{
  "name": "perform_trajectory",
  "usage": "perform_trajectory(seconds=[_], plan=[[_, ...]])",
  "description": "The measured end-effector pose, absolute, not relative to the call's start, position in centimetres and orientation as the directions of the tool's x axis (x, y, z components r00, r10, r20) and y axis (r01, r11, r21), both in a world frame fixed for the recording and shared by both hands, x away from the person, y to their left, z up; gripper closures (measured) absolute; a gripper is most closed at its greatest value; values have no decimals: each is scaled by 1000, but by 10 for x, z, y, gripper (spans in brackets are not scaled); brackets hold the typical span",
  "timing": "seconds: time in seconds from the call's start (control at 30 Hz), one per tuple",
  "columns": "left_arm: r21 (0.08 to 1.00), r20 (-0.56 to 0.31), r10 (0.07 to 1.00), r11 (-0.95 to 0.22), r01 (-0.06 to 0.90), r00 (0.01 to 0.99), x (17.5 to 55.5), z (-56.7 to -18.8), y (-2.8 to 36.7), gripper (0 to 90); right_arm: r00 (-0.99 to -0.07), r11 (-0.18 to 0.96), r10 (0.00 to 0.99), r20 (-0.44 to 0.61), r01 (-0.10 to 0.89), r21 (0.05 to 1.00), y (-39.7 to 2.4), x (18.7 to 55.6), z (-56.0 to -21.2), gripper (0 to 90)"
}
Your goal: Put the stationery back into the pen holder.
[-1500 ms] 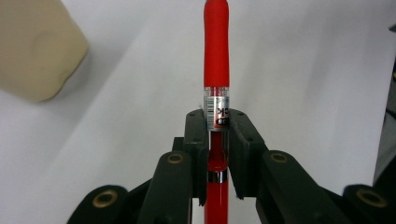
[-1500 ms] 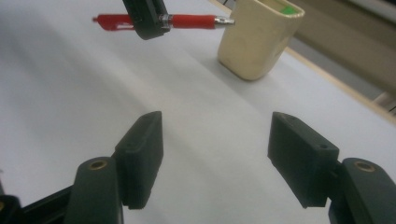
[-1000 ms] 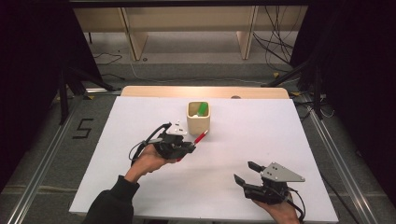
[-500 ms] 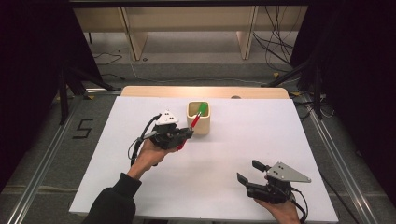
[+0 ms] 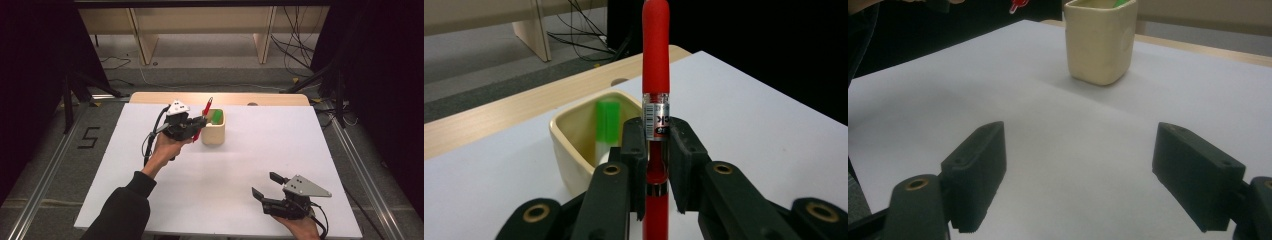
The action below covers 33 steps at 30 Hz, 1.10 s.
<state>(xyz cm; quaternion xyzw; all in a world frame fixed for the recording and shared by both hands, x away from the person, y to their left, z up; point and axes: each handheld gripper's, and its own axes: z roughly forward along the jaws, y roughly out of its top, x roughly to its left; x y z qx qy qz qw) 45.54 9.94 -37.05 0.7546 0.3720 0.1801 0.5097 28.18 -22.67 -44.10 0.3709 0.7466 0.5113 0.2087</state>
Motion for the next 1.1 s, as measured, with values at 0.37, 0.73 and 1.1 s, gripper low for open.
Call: perform_trajectory(seconds=[0.37,0.73,1.1], plan=[[906,-113,766,-182,382,633,482,-366,84,785,-642,203,764,65,335,920,-226,281,-441,219],[912,-96,778,-180,367,621,501,-362,71,784,-650,215,758,54,328,920,-225,281,-441,222],[917,-72,795,-185,353,602,518,-366,59,782,-655,217,753,56,328,919,-225,281,-441,226]])
